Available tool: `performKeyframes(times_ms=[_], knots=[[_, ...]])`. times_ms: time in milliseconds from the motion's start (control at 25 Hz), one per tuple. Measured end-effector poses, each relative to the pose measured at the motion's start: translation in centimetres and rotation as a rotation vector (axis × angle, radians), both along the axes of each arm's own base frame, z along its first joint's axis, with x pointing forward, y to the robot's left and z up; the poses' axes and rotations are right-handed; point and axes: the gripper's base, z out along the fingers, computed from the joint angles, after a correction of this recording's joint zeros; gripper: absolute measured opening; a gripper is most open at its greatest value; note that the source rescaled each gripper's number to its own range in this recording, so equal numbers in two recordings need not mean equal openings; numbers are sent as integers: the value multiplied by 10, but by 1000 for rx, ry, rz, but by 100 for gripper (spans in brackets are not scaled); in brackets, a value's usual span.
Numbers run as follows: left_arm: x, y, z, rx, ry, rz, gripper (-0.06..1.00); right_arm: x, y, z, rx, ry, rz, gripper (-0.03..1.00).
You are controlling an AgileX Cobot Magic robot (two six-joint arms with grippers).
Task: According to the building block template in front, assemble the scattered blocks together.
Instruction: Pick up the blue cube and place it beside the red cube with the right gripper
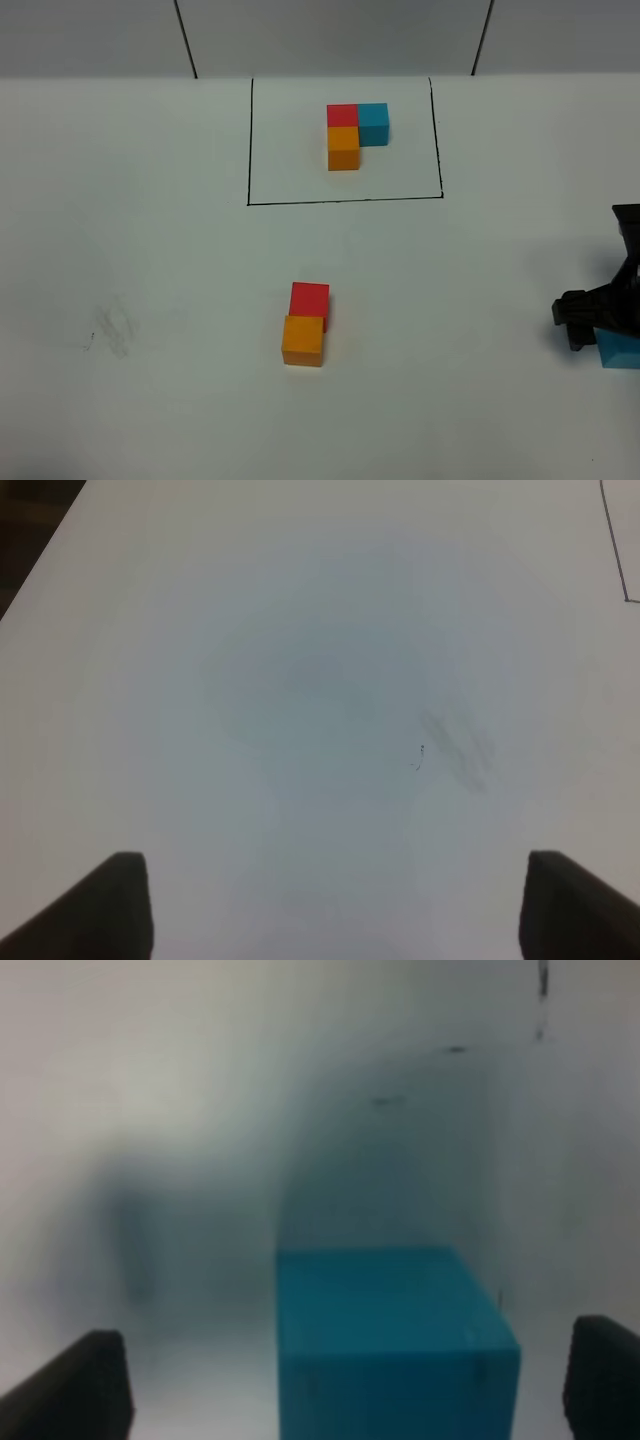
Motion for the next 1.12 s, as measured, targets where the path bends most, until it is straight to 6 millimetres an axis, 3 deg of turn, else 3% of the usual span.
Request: performKeyframes(times_ms=[200, 280, 400, 640, 800, 960, 1120], knots=[[0, 0, 0, 0, 0, 0, 68, 1, 0, -8, -1, 24, -8, 75], [0, 0, 0, 0, 0, 0, 68, 1, 0, -9, -1, 27, -28, 63], [0, 0, 0, 0, 0, 0, 68, 1, -2, -9, -15, 20, -52, 26], [0, 0, 0, 1, 0, 0, 68, 4, -6, -7, -69, -2, 2, 27], [0, 0, 0, 1, 0, 0, 68, 8, 7, 14, -100, -43, 148, 27], [0, 0, 0, 1, 0, 0, 68, 11, 47, 41, -100, -105, 429, 27], [0, 0, 0, 1, 0, -1, 68, 13, 98, 61, -102, -169, 853, 27]])
